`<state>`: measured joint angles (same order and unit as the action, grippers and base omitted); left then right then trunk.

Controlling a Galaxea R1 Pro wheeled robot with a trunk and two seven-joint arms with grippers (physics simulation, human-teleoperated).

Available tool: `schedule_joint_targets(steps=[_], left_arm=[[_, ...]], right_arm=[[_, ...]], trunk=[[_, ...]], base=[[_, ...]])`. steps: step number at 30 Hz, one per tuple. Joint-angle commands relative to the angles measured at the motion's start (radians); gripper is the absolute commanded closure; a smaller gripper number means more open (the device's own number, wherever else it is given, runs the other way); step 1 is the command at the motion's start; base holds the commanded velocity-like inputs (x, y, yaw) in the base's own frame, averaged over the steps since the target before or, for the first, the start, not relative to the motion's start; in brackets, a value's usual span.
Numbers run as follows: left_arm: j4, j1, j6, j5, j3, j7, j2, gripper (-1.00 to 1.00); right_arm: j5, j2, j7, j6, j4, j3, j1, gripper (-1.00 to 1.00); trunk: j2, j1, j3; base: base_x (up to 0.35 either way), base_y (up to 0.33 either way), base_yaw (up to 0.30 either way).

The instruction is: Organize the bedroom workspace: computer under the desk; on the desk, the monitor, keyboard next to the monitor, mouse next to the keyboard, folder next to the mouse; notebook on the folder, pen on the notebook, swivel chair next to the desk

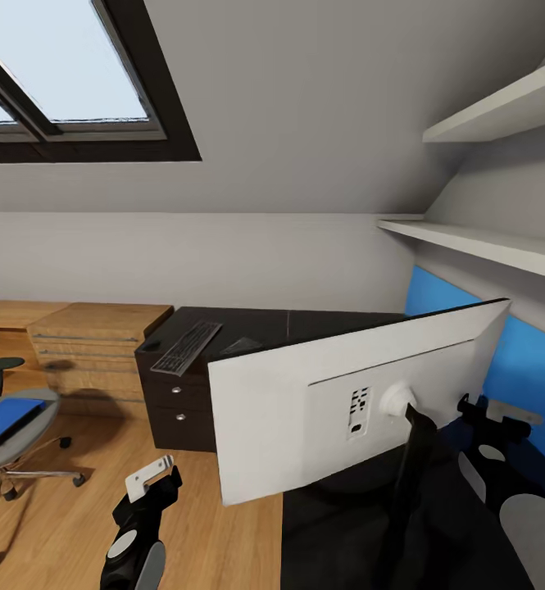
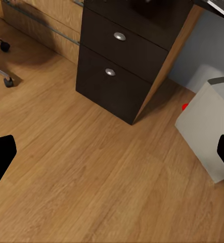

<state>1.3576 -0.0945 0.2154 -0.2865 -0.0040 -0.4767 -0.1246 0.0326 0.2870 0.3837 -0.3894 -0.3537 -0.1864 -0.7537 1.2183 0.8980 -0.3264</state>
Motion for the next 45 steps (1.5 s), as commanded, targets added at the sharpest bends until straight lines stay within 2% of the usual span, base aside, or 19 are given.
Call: schedule_joint_targets(steps=[1,8,22,28,33,35,36,40,43,45], left_arm=[[0.001,-0.001,0.004,-0.005,-0.001,-0.005,0.000,-1.00],[0.001,-0.001,0.004,-0.007,-0.001,-0.004,0.000,-1.00],[0.001,-0.001,0.004,-0.008,-0.001,-0.003,0.000,-1.00],[0.001,-0.001,0.004,-0.009,-0.001,0.000,0.000,-1.00],[0.001,0.000,0.004,-0.008,-0.002,0.002,0.000,-1.00],[-0.001,-0.001,0.005,-0.008,-0.004,0.004,0.000,-1.00],[-0.009,-0.001,0.005,-0.008,-0.005,0.004,-0.001,-1.00],[-0.011,-0.001,0.005,-0.007,-0.006,0.004,-0.001,-1.00],[-0.012,-0.001,0.005,-0.007,-0.006,0.005,-0.001,-1.00],[-0.012,-0.001,0.005,-0.007,-0.007,0.006,-0.001,-1.00]], right_arm=[[0.003,0.000,-0.002,-0.005,0.001,-0.001,-0.001,-1.00],[0.003,0.000,-0.002,-0.005,0.000,-0.001,-0.001,-1.00],[0.005,0.000,0.000,-0.001,-0.001,-0.002,-0.001,-1.00],[0.007,-0.003,0.005,0.032,-0.008,-0.003,-0.001,-1.00],[0.007,-0.028,0.007,0.108,-0.044,-0.006,-0.001,-1.00],[0.010,-0.049,0.008,0.216,-0.089,-0.010,-0.001,-1.00],[0.040,-0.072,0.012,0.355,-0.156,-0.022,0.000,-1.00],[0.061,-0.099,0.017,0.461,-0.233,-0.025,0.001,-1.00],[0.068,-0.141,0.020,0.560,-0.361,-0.027,0.015,-1.00],[0.070,-0.165,0.021,0.613,-0.450,-0.027,0.047,-1.00]], trunk=[[0.001,0.000,-0.001],[0.001,0.000,-0.001],[0.001,0.000,-0.001],[0.001,0.000,-0.001],[0.001,0.000,-0.001],[0.001,0.000,-0.001],[0.001,0.000,-0.001],[0.001,0.000,-0.001],[0.001,0.000,-0.001],[0.001,0.000,-0.001]], base=[[0.189,0.000,0.000],[0.044,0.000,0.000],[-0.310,0.000,0.000],[-0.313,0.122,0.000],[-0.290,0.195,0.000],[-0.287,0.205,0.000],[-0.286,0.207,0.000],[-0.282,0.211,0.000],[-0.253,0.238,0.000],[-0.230,0.260,0.000]])
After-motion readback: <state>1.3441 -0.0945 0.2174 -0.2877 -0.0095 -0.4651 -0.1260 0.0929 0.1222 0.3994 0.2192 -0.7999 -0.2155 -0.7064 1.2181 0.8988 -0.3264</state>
